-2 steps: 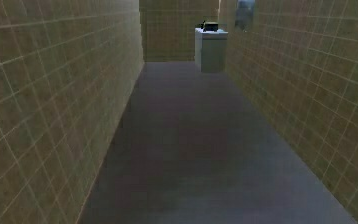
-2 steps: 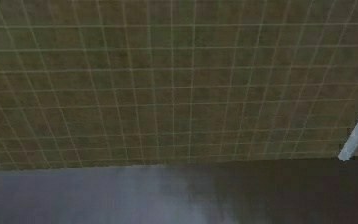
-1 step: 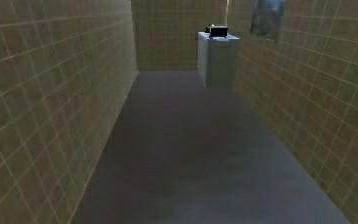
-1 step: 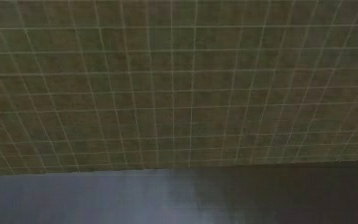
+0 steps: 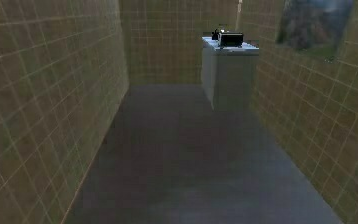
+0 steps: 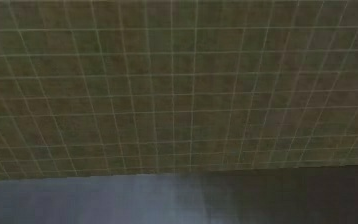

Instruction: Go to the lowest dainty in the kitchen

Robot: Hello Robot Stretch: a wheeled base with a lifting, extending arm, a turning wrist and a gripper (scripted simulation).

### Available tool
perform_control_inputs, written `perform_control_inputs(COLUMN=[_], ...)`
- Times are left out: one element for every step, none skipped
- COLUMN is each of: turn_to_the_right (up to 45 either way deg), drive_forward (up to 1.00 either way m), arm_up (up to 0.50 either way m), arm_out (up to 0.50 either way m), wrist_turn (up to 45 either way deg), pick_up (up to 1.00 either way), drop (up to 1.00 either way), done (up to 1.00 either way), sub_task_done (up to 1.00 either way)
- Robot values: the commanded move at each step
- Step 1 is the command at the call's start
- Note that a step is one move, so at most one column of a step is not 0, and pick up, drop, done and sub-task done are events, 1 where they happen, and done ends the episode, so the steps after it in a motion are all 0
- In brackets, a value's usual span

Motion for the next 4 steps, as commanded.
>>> perform_control_inputs(turn_to_the_right=[0.0, 0.0, 0.0, -30.0], drive_forward=[1.00, 1.00, 0.60, 0.00], arm_up=[0.00, 0.00, 0.00, 0.00], arm_out=[0.00, 0.00, 0.00, 0.00], wrist_turn=[0.0, 0.0, 0.0, 0.0], pick_up=[0.00, 0.00, 0.00, 0.00], drop=[0.00, 0.00, 0.00, 0.00], done=[0.00, 0.00, 0.00, 0.00], sub_task_done=[0.00, 0.00, 0.00, 0.00])
